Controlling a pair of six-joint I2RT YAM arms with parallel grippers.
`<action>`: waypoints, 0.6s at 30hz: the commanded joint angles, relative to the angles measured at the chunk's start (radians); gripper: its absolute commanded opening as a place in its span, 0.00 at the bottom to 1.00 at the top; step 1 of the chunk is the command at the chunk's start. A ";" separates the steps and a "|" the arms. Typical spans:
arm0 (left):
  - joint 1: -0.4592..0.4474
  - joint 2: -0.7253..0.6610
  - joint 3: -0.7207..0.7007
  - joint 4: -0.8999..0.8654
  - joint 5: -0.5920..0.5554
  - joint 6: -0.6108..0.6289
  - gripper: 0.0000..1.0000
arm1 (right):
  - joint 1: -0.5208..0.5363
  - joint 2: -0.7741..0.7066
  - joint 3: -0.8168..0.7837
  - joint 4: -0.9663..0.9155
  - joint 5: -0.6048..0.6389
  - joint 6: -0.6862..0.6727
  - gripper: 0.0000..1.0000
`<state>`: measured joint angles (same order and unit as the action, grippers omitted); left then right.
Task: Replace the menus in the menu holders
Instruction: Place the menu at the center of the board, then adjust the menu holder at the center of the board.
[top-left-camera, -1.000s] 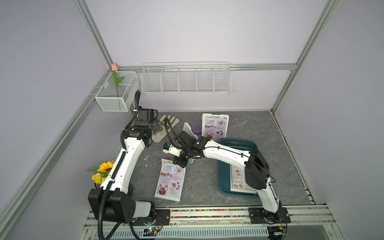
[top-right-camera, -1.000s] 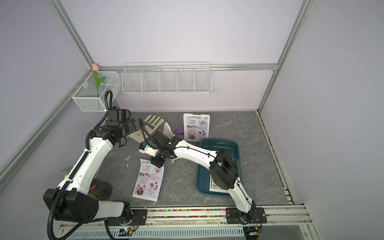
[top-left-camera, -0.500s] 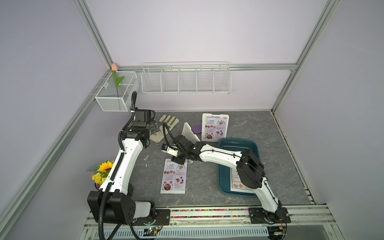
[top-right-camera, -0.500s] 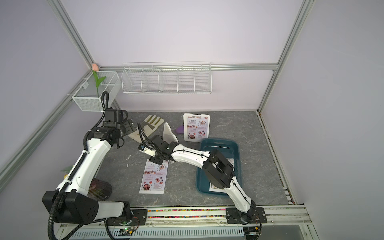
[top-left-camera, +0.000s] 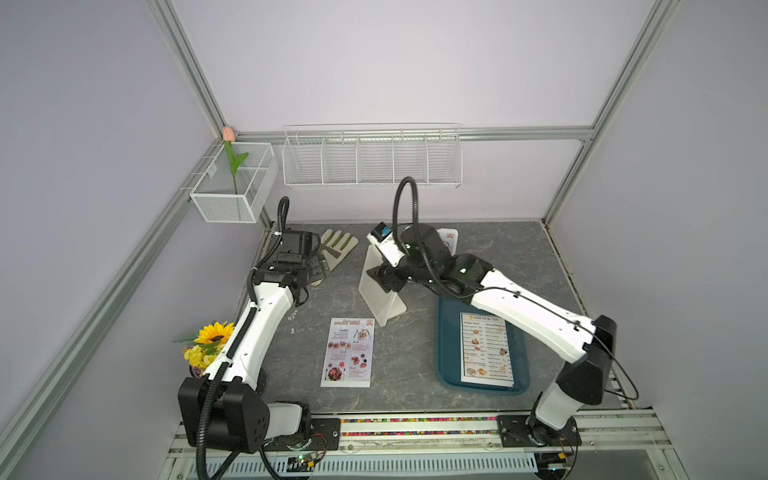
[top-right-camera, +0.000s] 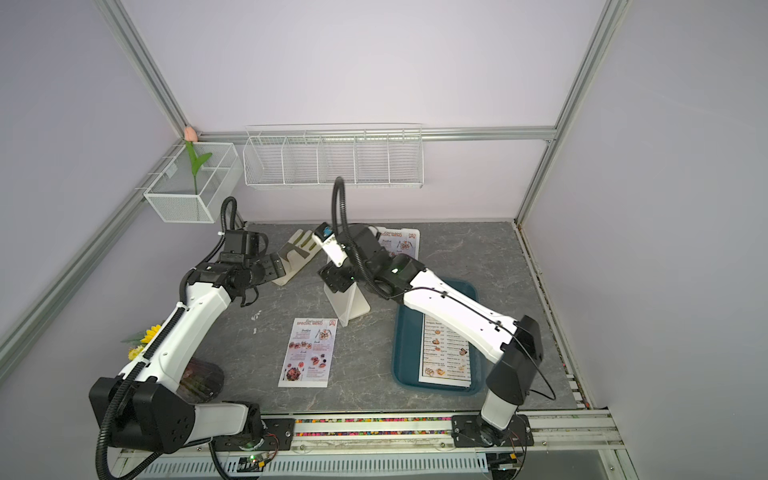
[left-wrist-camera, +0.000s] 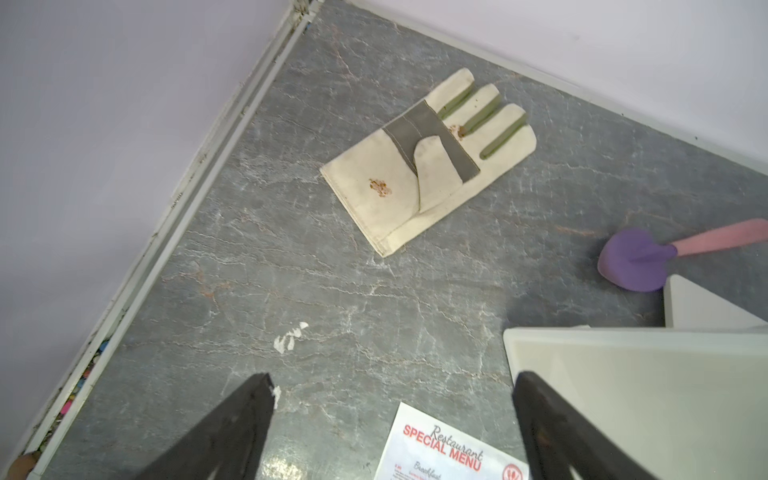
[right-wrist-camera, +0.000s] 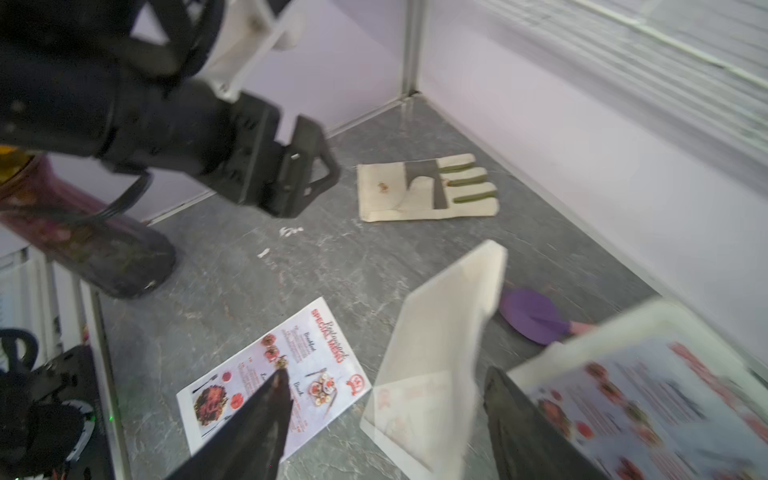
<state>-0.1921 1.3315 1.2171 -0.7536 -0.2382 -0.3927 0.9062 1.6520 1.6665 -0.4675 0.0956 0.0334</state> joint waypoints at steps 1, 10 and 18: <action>-0.039 -0.028 -0.016 0.013 0.006 -0.030 0.92 | -0.046 -0.016 -0.132 -0.089 0.042 0.152 0.79; -0.114 -0.025 -0.022 0.016 0.007 -0.042 0.91 | -0.096 0.024 -0.159 -0.028 -0.023 0.174 0.80; -0.150 -0.032 -0.054 0.025 -0.003 -0.056 0.91 | -0.096 0.049 -0.177 0.017 -0.049 0.220 0.79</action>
<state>-0.3416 1.3182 1.1706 -0.7322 -0.2306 -0.4217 0.8124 1.6955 1.5078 -0.4664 0.0586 0.2203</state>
